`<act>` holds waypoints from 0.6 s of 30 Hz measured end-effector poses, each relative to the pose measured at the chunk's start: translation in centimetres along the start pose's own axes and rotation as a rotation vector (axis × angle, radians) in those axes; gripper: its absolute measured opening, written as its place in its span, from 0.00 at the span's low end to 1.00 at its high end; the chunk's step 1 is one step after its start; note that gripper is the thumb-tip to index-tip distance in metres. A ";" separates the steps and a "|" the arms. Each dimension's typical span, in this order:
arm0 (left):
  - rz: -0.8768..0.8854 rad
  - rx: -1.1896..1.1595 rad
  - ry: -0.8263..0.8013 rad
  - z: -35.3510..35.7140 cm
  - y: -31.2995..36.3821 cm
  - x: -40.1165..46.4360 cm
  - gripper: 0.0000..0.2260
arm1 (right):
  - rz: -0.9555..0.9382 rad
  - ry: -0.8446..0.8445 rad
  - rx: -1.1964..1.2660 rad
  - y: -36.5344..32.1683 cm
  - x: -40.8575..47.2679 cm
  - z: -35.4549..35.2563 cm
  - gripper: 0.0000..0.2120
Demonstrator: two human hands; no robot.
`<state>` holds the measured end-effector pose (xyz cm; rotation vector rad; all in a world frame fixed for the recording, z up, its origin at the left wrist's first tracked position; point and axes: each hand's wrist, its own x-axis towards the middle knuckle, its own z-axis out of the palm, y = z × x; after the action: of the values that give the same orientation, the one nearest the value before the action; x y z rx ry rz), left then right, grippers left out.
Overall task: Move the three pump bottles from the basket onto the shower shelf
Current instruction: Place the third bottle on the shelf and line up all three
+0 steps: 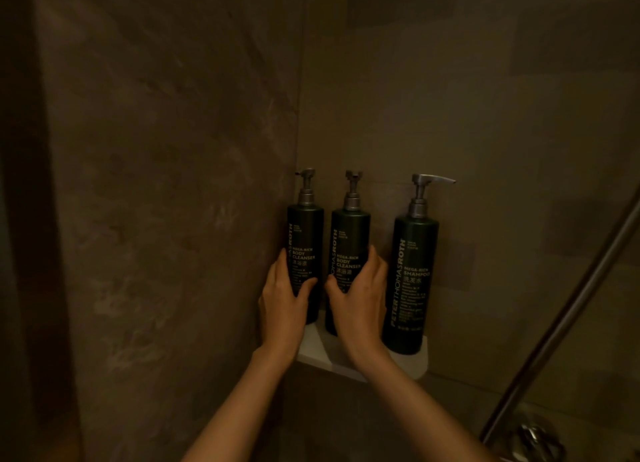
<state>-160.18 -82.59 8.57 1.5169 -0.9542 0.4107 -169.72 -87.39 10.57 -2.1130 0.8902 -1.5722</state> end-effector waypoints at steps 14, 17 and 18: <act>0.185 0.052 -0.051 0.9 5.3 -0.4 0.26 | -0.244 0.329 0.044 0.4 1.3 -6.2 0.28; 0.124 0.025 -0.097 2.1 5.6 -0.7 0.33 | -0.115 0.256 0.047 2.0 1.5 -6.9 0.34; 0.100 0.014 -0.099 2.5 5.7 -0.8 0.34 | -0.048 0.208 0.071 2.6 1.5 -7.0 0.36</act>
<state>-165.61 -84.26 11.17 1.5177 -1.1106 0.4171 -176.70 -89.74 12.30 -1.9624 0.8406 -1.8465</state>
